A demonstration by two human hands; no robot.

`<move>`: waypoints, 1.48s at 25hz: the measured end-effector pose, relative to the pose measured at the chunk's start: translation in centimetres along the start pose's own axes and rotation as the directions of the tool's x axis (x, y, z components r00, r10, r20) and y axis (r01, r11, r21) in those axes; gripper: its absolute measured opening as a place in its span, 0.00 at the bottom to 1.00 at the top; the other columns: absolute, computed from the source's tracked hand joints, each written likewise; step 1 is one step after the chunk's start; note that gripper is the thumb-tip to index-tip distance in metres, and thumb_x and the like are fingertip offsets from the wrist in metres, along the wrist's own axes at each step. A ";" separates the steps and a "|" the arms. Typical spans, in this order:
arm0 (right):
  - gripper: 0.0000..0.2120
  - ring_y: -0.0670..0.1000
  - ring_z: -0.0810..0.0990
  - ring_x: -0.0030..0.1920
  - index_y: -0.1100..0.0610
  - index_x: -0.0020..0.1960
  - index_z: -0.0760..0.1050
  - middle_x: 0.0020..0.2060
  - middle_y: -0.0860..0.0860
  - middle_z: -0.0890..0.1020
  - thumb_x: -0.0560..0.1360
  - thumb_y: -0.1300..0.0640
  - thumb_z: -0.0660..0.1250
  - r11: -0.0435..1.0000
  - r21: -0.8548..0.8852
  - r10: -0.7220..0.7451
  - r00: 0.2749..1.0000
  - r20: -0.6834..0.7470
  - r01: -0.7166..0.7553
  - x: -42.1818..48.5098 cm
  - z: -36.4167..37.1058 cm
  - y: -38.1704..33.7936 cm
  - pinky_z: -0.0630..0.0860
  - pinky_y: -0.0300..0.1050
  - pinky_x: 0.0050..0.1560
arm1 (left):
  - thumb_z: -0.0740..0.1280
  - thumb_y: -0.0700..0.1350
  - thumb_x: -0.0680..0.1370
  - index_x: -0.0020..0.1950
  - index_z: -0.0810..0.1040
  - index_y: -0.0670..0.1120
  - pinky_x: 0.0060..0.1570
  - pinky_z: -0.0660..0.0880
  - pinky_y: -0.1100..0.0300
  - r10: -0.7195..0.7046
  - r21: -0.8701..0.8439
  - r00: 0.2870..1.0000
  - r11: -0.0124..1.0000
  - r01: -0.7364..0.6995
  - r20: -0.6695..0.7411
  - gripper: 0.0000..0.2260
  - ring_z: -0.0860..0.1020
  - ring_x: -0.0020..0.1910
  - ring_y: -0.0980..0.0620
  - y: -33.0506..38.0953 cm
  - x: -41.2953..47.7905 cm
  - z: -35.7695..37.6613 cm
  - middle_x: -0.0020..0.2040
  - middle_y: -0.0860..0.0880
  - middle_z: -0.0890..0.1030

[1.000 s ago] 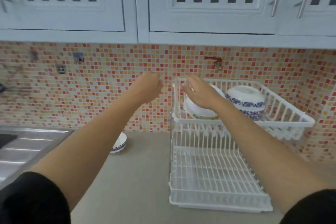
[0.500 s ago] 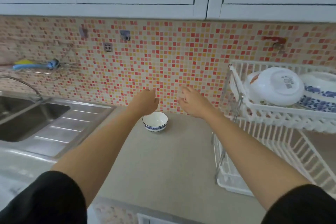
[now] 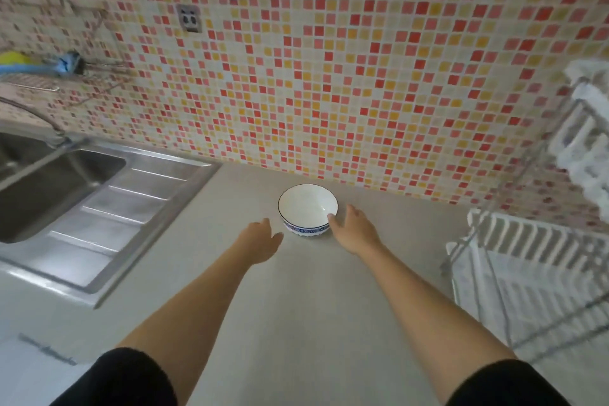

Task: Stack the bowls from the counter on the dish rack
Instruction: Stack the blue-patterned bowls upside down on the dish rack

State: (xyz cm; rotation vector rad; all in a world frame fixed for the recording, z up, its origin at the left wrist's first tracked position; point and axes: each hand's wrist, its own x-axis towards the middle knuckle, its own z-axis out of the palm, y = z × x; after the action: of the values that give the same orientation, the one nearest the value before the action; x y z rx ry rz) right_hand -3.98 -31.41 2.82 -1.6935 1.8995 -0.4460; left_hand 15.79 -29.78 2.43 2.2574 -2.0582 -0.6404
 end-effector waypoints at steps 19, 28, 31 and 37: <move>0.14 0.55 0.73 0.43 0.62 0.63 0.64 0.51 0.60 0.78 0.79 0.60 0.53 0.991 0.114 0.052 0.993 0.110 -0.065 5.8 6.0 2.5 0.74 0.49 0.49 | 0.55 0.33 0.76 0.79 0.45 0.47 0.57 0.76 0.47 -0.211 -0.422 0.977 0.885 0.195 0.010 0.34 0.75 0.59 0.37 1.1 7.5 4.0 0.65 0.37 0.71; 0.21 0.52 0.75 0.37 0.54 0.74 0.55 0.42 0.52 0.76 0.81 0.59 0.51 0.978 0.171 -0.117 0.993 -0.014 0.118 -4.2 2.1 1.1 0.71 0.38 0.32 | 0.51 0.45 0.82 0.67 0.68 0.47 0.46 0.81 0.43 -0.138 -0.568 0.969 0.823 -0.003 -0.205 0.15 0.80 0.45 0.37 0.8 -2.9 0.4 0.43 0.42 0.77; 0.18 0.56 0.79 0.47 0.45 0.69 0.57 0.52 0.52 0.79 0.80 0.52 0.53 0.919 0.364 -0.106 0.985 -0.138 0.150 -9.5 0.3 0.3 0.78 0.50 0.49 | 0.52 0.48 0.82 0.65 0.69 0.51 0.50 0.79 0.43 -0.058 -0.691 0.949 0.699 -0.184 -0.311 0.13 0.77 0.40 0.44 1.4 -8.5 -1.0 0.40 0.46 0.76; 0.16 0.53 0.77 0.50 0.35 0.50 0.58 0.48 0.43 0.75 0.69 0.29 0.46 0.741 0.619 -0.086 0.951 -0.297 0.260 -18.6 -5.2 -1.9 0.75 0.63 0.58 | 0.53 0.66 0.72 0.56 0.70 0.47 0.59 0.73 0.46 -0.023 -0.916 0.950 0.274 -0.294 -0.311 0.25 0.75 0.57 0.44 4.8 -17.1 -4.3 0.57 0.45 0.78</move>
State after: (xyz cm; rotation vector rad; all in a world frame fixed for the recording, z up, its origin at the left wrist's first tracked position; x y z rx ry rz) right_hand -4.57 -13.98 11.37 -1.3666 1.4664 -1.2924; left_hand 11.80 -15.08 12.54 1.2656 -1.0853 -1.0866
